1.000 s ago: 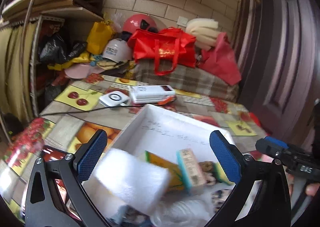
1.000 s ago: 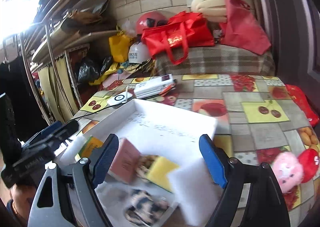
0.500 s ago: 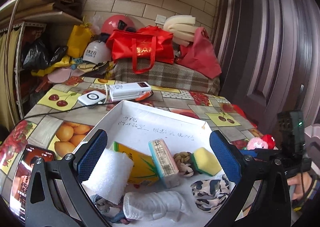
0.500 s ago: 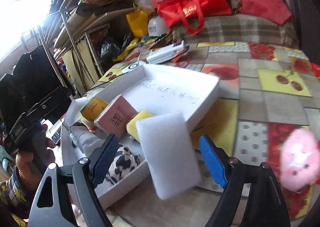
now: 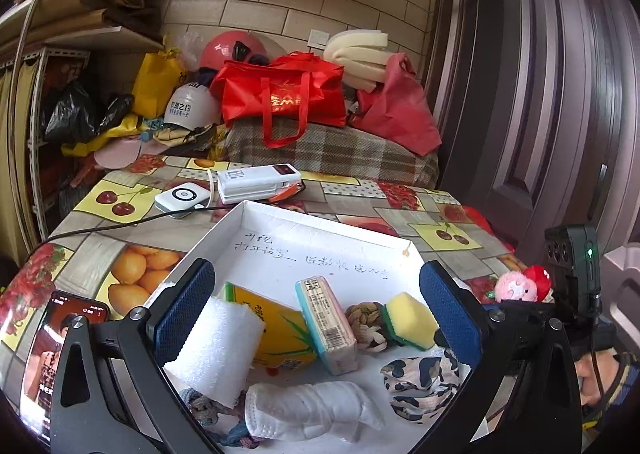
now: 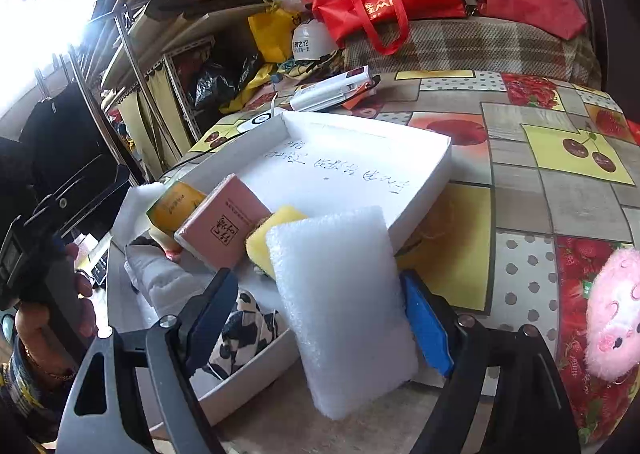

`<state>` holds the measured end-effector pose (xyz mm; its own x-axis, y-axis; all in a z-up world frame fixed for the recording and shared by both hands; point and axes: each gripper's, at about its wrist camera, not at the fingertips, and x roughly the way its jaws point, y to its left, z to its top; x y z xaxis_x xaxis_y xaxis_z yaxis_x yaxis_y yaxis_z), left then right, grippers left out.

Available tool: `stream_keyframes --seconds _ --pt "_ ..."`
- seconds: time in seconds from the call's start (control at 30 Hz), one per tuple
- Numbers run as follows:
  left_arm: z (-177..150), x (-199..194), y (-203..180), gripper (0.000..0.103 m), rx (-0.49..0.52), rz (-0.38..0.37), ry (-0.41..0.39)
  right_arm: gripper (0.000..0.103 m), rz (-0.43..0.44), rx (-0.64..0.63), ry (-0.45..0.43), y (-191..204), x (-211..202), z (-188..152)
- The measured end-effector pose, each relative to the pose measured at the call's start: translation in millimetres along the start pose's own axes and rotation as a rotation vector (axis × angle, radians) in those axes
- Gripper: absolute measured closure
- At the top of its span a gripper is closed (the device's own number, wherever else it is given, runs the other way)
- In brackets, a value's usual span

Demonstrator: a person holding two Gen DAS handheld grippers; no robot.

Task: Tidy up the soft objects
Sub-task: 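Grasp a white foam block from the box with the right tool and lift it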

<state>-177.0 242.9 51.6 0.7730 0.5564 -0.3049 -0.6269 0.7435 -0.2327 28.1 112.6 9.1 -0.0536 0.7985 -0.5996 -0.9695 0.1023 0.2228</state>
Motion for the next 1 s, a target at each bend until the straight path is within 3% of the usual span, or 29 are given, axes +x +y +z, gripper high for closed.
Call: stream_keyframes --seconds 0.27,0.5,0.53,0.57,0.67,1.0 --pt "-1 2 3 0.0 -0.029 -0.008 0.014 0.02 0.024 0.036 -0.031 -9 0 8" --pt "-2 3 2 0.0 -0.02 -0.014 0.02 0.021 0.137 0.123 0.018 -25 11 4" --pt "-2 4 1 0.0 -0.017 -0.014 0.021 0.035 0.149 0.119 0.02 -24 10 3" --pt "-2 4 1 0.0 -0.014 -0.014 0.022 0.05 0.149 0.112 0.024 -22 9 2" --pt "-3 4 0 0.0 -0.012 -0.014 0.019 0.052 0.109 0.066 0.044 -15 8 0" --pt "-2 -2 -5 0.0 0.003 -0.006 -0.004 0.052 0.023 0.041 -0.137 -2 -45 16"
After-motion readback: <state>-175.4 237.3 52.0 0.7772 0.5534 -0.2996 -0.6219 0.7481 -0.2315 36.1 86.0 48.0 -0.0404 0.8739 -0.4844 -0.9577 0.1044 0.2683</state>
